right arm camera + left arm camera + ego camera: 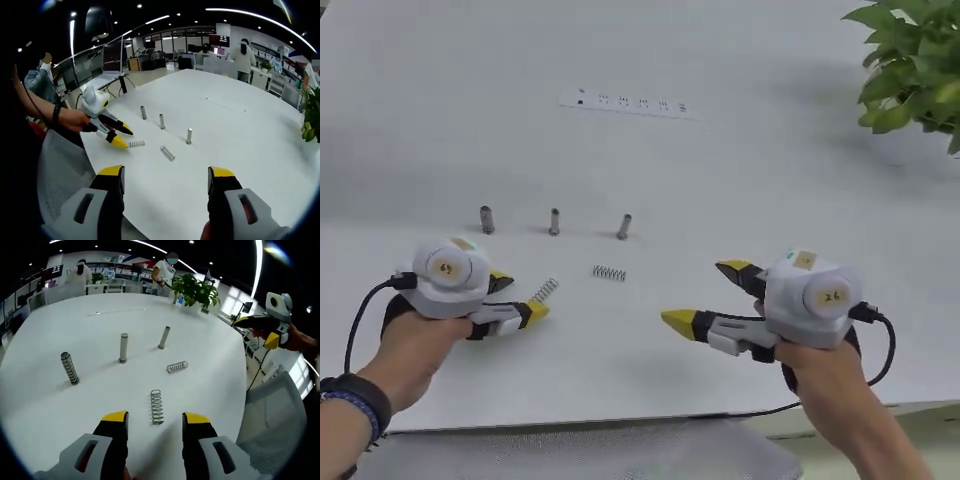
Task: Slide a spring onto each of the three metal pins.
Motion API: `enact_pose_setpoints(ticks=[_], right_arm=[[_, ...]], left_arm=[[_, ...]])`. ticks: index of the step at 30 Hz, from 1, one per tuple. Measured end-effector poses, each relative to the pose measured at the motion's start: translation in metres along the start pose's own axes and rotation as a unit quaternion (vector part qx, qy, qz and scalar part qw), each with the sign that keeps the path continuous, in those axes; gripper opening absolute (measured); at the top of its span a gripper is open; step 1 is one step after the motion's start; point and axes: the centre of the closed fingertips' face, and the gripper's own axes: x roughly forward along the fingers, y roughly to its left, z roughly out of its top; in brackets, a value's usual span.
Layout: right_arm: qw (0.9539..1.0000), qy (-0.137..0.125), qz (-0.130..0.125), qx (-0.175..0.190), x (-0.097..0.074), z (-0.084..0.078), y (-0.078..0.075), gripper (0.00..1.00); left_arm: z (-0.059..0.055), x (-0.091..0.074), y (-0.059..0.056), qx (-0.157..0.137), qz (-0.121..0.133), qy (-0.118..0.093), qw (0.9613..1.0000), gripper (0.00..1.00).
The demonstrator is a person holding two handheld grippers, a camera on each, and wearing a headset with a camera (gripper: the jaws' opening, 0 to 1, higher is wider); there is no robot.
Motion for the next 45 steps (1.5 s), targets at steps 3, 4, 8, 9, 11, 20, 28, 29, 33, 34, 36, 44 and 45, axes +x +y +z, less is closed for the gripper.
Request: enact_pose_setpoints(ticks=[3, 4, 8, 9, 11, 20, 28, 29, 33, 34, 36, 44, 45], right_arm=[[1.0000, 0.000, 0.000, 0.000, 0.000, 0.000, 0.000, 0.67], [1.0000, 0.001, 0.001, 0.000, 0.000, 0.000, 0.000, 0.67], [1.0000, 0.001, 0.001, 0.000, 0.000, 0.001, 0.001, 0.67], [1.0000, 0.001, 0.001, 0.000, 0.000, 0.000, 0.001, 0.67], [1.0000, 0.001, 0.001, 0.000, 0.000, 0.001, 0.001, 0.67], [1.0000, 0.002, -0.001, 0.001, -0.001, 0.000, -0.001, 0.66], [1.0000, 0.002, -0.001, 0.002, 0.000, -0.001, -0.001, 0.65], [1.0000, 0.001, -0.001, 0.002, 0.000, -0.001, -0.001, 0.65], [1.0000, -0.001, 0.000, 0.002, 0.000, 0.000, 0.000, 0.65], [1.0000, -0.002, 0.002, 0.003, 0.001, 0.000, 0.001, 0.65], [1.0000, -0.002, 0.003, 0.003, 0.001, 0.000, 0.001, 0.65], [0.9999, -0.007, 0.014, 0.008, 0.004, 0.001, 0.006, 0.64], [0.9998, -0.008, 0.017, 0.010, 0.004, 0.002, 0.007, 0.64]], left_arm=[[-0.002, 0.002, 0.000, -0.003, 0.003, 0.000, 1.0000, 0.32], [-0.003, 0.003, 0.000, -0.003, 0.005, 0.000, 1.0000, 0.30], [-0.005, 0.007, -0.001, 0.005, 0.009, 0.002, 1.0000, 0.23], [-0.004, 0.007, -0.002, 0.009, 0.011, 0.001, 0.9999, 0.20], [-0.005, 0.008, -0.002, 0.021, 0.015, 0.005, 0.9997, 0.15], [-0.004, 0.013, 0.005, 0.033, 0.037, 0.013, 0.9987, 0.03], [-0.002, 0.007, 0.007, 0.026, 0.039, 0.013, 0.9988, 0.02], [-0.002, 0.006, 0.006, 0.025, 0.037, 0.012, 0.9989, 0.02], [0.002, -0.001, 0.005, 0.034, 0.032, 0.008, 0.9989, 0.02], [0.003, -0.003, 0.006, 0.036, 0.032, 0.006, 0.9988, 0.02], [0.005, -0.006, 0.007, 0.041, 0.031, 0.005, 0.9987, 0.02], [0.008, -0.022, 0.011, 0.061, 0.026, -0.001, 0.9978, 0.02], [0.008, -0.025, 0.010, 0.065, 0.025, -0.002, 0.9976, 0.02]])
